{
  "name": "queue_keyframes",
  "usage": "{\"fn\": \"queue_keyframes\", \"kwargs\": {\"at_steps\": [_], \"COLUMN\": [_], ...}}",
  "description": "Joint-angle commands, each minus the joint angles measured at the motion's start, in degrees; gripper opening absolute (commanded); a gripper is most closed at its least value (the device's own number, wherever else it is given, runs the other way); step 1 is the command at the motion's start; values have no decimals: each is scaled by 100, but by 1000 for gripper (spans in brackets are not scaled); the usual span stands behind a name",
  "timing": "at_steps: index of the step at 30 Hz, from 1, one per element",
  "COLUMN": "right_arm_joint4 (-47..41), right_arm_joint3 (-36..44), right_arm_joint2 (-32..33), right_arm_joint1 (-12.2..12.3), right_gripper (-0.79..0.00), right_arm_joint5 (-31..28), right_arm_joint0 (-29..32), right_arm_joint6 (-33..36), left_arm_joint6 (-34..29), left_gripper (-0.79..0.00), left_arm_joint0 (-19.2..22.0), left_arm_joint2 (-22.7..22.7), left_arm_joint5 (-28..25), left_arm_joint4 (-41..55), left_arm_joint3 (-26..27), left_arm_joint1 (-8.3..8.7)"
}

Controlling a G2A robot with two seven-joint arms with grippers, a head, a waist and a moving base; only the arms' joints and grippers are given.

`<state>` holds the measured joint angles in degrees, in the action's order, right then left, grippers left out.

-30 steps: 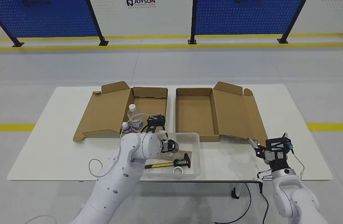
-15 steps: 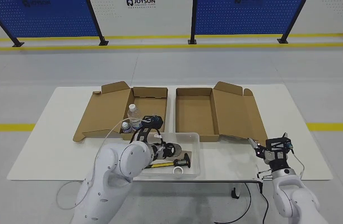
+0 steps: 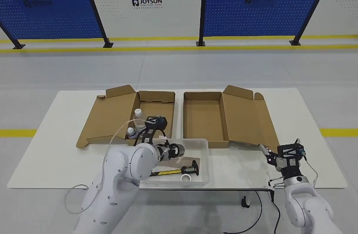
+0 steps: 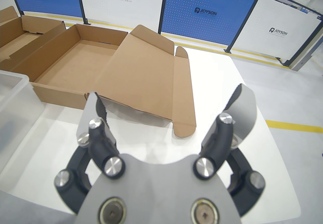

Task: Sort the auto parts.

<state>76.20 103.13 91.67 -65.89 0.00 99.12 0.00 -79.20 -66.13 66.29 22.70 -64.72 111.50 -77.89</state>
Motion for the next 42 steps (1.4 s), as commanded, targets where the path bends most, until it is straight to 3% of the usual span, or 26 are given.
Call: {"fn": "queue_keyframes", "kwargs": {"at_steps": [1,10,21,42], "right_arm_joint4": [0,0,0,0], "right_arm_joint3": [0,0,0,0], "right_arm_joint2": [0,0,0,0], "right_arm_joint1": [0,0,0,0], "right_gripper": [0,0,0,0], "right_arm_joint5": [0,0,0,0], "right_arm_joint0": [0,0,0,0], "right_arm_joint6": [0,0,0,0], "left_arm_joint6": [100,370,650,1038], "left_gripper": [-785,-785,-785,-785], "left_arm_joint0": [157,1013,1932,2885], "left_arm_joint2": [-8,-267,-867,-1139], "left_arm_joint5": [-25,-11,306,503], "left_arm_joint4": [-47,-240,-480,-70], "left_arm_joint3": [-127,-1072,-2680,-5039], "left_arm_joint1": [-8,-100,-320,-666]}}
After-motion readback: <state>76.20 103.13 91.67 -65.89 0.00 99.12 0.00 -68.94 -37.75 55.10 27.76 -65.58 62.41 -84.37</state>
